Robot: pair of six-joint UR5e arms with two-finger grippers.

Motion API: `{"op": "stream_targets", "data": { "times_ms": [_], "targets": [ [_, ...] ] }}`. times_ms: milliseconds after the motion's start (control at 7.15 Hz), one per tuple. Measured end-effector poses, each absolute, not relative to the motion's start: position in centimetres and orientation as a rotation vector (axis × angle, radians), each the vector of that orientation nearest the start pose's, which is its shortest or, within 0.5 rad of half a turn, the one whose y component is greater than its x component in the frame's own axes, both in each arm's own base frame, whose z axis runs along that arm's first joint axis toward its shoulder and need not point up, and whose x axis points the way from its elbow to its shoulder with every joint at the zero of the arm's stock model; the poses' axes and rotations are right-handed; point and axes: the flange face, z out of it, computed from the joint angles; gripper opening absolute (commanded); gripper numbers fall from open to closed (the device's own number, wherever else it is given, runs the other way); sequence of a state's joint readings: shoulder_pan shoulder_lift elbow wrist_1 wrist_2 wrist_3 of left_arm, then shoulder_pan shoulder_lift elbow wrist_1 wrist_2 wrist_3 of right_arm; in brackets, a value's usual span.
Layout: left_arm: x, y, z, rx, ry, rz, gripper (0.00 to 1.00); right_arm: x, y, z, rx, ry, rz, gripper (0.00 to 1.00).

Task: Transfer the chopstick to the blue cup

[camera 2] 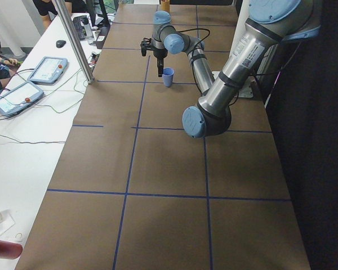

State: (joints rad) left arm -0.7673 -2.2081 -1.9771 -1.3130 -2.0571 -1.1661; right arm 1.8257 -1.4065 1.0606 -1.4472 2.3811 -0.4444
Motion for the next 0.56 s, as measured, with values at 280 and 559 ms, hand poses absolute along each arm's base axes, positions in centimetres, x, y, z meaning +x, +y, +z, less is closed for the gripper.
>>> {"op": "stream_targets", "data": {
  "times_ms": [280, 559],
  "targets": [
    [35.7, -46.5, 15.5, 0.046, 0.901, -0.146, 1.0, 18.8, -47.7, 81.3, 0.063, -0.837, -0.079, 1.0],
    [35.6, -46.3, 15.2, 0.05, 0.907, -0.144, 1.0, 18.6, -47.0, 81.7, 0.054, -0.843, -0.073, 1.0]
  ]
}}
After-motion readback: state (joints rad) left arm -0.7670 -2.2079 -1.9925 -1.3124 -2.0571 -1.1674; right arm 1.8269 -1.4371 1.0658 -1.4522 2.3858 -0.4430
